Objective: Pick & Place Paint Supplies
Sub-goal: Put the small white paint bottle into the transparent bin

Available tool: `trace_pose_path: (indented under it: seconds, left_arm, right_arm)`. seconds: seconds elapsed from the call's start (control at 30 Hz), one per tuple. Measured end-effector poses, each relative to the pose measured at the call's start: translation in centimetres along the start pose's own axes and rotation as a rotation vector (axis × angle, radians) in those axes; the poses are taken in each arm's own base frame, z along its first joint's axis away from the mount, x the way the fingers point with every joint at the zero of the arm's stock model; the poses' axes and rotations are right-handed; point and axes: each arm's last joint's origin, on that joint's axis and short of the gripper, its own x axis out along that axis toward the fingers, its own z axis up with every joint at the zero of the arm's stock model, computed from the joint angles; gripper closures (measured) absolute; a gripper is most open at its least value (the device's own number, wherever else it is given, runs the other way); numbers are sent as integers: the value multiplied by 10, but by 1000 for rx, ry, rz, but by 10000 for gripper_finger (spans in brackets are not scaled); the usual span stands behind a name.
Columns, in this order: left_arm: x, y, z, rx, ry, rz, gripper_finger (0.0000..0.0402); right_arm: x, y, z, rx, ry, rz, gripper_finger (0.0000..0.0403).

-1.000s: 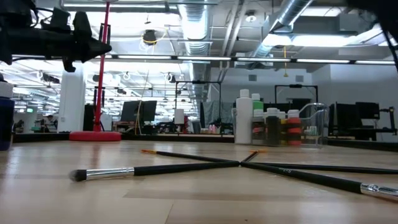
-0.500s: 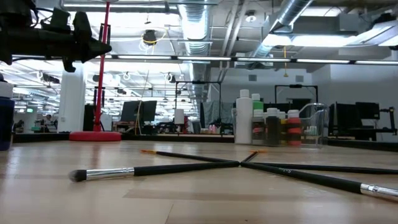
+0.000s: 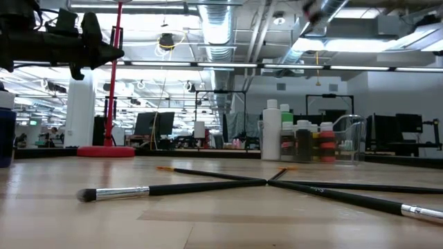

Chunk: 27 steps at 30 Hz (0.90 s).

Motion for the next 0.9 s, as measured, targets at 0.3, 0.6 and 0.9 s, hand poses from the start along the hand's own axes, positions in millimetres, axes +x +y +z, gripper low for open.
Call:
trace_pose_path:
  seconds: [0.3,0.6,0.9]
  left_arm:
    - [0,0,1,-5,-9,-2,394]
    - [0,0,2,-7,-16,-2,394]
    - [0,0,2,-15,-23,-3,394]
  right_arm:
    - [78,2,-101,213,-42,-81,293]
    - [117,-12,-152,386,-86,-182,293]
    - [141,-23,-180,498,-95,-268,293]
